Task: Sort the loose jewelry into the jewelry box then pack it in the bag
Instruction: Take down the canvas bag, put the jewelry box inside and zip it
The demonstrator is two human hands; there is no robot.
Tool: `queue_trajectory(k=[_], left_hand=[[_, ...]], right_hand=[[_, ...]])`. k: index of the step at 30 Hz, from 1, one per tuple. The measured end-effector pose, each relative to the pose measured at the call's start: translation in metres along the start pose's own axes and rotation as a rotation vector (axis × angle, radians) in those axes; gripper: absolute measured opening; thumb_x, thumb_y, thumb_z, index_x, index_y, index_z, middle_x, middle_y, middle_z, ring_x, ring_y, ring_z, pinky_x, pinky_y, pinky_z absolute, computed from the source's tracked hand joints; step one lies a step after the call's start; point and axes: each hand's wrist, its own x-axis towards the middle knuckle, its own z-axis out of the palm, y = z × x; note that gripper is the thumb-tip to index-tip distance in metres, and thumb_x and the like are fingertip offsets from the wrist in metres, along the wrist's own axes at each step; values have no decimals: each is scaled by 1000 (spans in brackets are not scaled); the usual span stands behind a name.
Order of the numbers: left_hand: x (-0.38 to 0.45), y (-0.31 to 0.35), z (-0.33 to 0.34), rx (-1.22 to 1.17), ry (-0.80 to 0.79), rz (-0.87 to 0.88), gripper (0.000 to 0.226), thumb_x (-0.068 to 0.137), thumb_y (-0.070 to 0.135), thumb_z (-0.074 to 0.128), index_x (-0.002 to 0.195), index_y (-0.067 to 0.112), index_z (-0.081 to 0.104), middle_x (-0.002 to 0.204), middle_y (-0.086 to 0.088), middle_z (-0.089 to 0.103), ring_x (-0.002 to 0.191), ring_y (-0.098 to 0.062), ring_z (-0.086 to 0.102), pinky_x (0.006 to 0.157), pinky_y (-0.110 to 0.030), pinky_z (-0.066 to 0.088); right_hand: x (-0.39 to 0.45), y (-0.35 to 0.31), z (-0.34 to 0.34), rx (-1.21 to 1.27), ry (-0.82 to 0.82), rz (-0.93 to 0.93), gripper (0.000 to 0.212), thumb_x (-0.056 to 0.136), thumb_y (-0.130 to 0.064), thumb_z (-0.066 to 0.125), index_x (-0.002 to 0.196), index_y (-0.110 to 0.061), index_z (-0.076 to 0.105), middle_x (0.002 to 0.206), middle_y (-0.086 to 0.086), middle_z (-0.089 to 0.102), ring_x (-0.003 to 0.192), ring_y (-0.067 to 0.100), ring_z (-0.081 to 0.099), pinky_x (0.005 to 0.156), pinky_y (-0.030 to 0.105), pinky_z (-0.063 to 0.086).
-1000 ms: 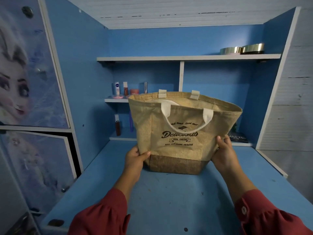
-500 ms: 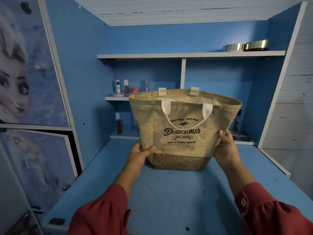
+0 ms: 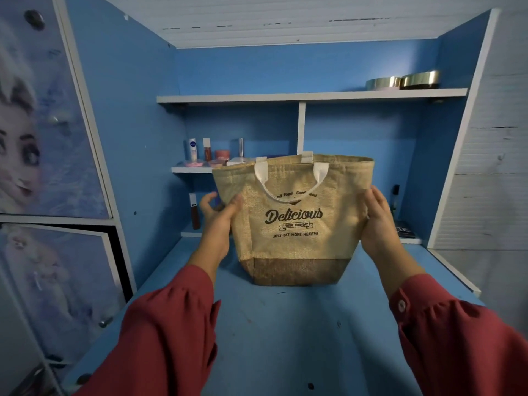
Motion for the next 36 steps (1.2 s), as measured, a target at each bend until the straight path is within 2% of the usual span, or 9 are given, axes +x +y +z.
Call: queue_trajectory(k=[4, 7, 10, 14, 17, 23, 28, 33, 36], left_hand=[[17, 14, 7, 80, -7, -49, 81, 72, 42, 79, 137, 25, 35, 116, 1, 60, 98, -16, 64, 90, -45, 53], [23, 18, 11, 180, -1, -64, 49, 75, 39, 77, 112, 23, 49, 113, -4, 64, 99, -22, 66, 86, -50, 55], [31, 21, 16, 203, 8, 4, 29, 85, 31, 70, 105, 23, 51, 109, -4, 66, 97, -23, 66, 83, -50, 56], [32, 19, 26, 172, 60, 51, 19, 89, 27, 66, 103, 22, 54, 102, -3, 67, 93, -22, 67, 78, -43, 57], [32, 12, 22, 175, 11, 18, 34, 88, 32, 67, 116, 20, 51, 110, -4, 66, 96, -21, 67, 82, -44, 56], [21, 3, 2, 183, -60, -79, 54, 82, 39, 71, 128, 23, 48, 118, 3, 63, 105, -16, 61, 98, -50, 45], [9, -14, -5, 209, -121, -180, 64, 79, 35, 74, 135, 28, 44, 128, 5, 56, 122, -24, 51, 105, -62, 30], [-8, -37, -12, 200, -190, -326, 127, 41, 50, 91, 148, 32, 25, 144, -6, 45, 129, -32, 45, 103, -64, 34], [-17, -48, -10, 201, -200, -355, 111, 56, 36, 88, 147, 32, 25, 141, -4, 48, 128, -32, 45, 101, -64, 36]], right_hand=[[12, -14, 7, -93, 4, -41, 44, 89, -39, 60, 126, -15, 59, 122, 5, 66, 113, 22, 62, 97, 37, 49], [18, -18, 5, -111, 84, -30, 42, 92, -37, 58, 127, -14, 58, 121, 5, 66, 113, 21, 62, 96, 36, 50], [22, -20, 5, -94, 151, -19, 34, 93, -35, 58, 120, -13, 60, 102, -6, 68, 97, 11, 64, 81, 27, 50], [21, -16, 7, -124, 239, -33, 28, 95, -34, 56, 117, -16, 60, 98, -9, 65, 94, 9, 61, 82, 26, 49], [17, -10, 2, -215, 266, -26, 40, 94, -44, 52, 128, -21, 55, 112, -10, 61, 107, 9, 56, 83, 24, 47], [4, 8, -15, -390, 133, 171, 69, 83, -63, 52, 138, -23, 44, 144, -4, 44, 132, 22, 40, 108, 52, 32], [-12, 30, -24, -369, 123, 248, 42, 93, -45, 53, 129, -25, 49, 124, -6, 54, 125, 23, 46, 96, 48, 36], [-23, 43, -31, -268, 185, 278, 28, 94, -29, 57, 121, -25, 52, 121, 2, 58, 111, 23, 53, 99, 42, 42], [-25, 47, -34, -237, 214, 299, 17, 95, -26, 57, 112, -30, 54, 116, 2, 59, 114, 29, 55, 103, 50, 43]])
